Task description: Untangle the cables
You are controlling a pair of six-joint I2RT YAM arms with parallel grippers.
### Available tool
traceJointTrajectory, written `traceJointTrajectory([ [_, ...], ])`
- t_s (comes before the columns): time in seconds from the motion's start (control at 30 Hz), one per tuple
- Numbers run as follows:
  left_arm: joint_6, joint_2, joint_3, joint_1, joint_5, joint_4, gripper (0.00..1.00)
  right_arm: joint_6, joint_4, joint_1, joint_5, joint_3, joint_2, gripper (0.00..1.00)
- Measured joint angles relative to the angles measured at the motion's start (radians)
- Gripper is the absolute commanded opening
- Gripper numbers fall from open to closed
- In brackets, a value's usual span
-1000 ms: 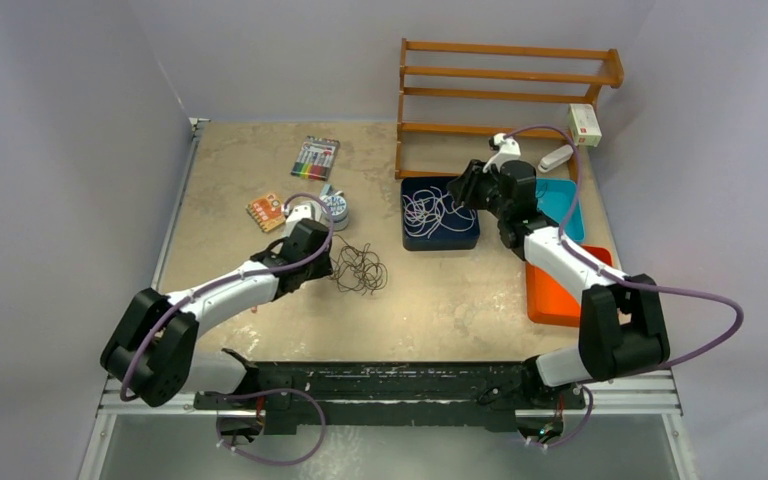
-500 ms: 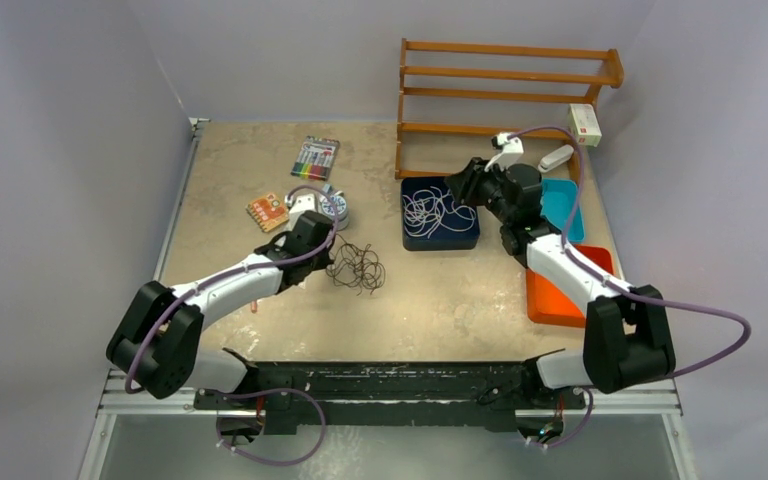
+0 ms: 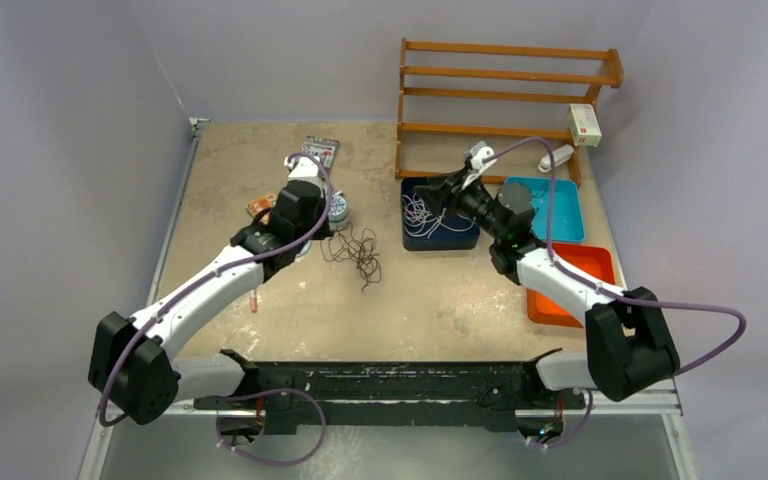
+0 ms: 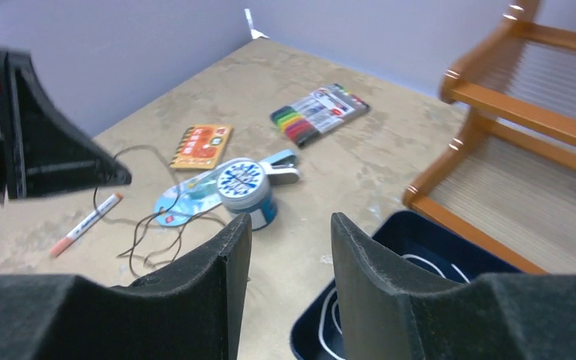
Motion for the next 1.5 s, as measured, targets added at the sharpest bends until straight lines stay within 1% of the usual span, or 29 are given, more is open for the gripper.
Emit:
traceJointTrajectory([
  [0.1,0.068,-0.047,0.029,0.000,0.027,-0.008,0.00,-0.043,0.043,0.038,-0.045,-0.017,0.000,0.49],
  [0.23,0.166,-0.098,0.048,0.000,0.080,-0.008,0.00,-0.081,0.117,0.089,-0.095,-0.018,0.004,0.56],
  [0.47,0.272,-0.123,0.083,0.000,0.190,-0.005,0.00,-0.127,0.195,0.205,-0.126,-0.010,0.050,0.57],
  [0.67,0.300,-0.127,0.129,0.000,0.262,-0.004,0.00,-0.123,0.233,0.259,-0.117,0.028,0.138,0.58],
  [1.0,0.309,-0.158,0.151,0.000,0.335,0.003,0.00,-0.047,0.342,0.276,-0.092,0.127,0.280,0.58],
  [1.27,0.309,-0.158,0.160,0.000,0.378,0.003,0.00,-0.025,0.347,0.300,-0.085,0.225,0.362,0.58],
  [1.5,0.309,-0.156,0.208,0.000,0.394,0.002,0.00,-0.025,0.324,0.336,-0.061,0.288,0.430,0.58],
])
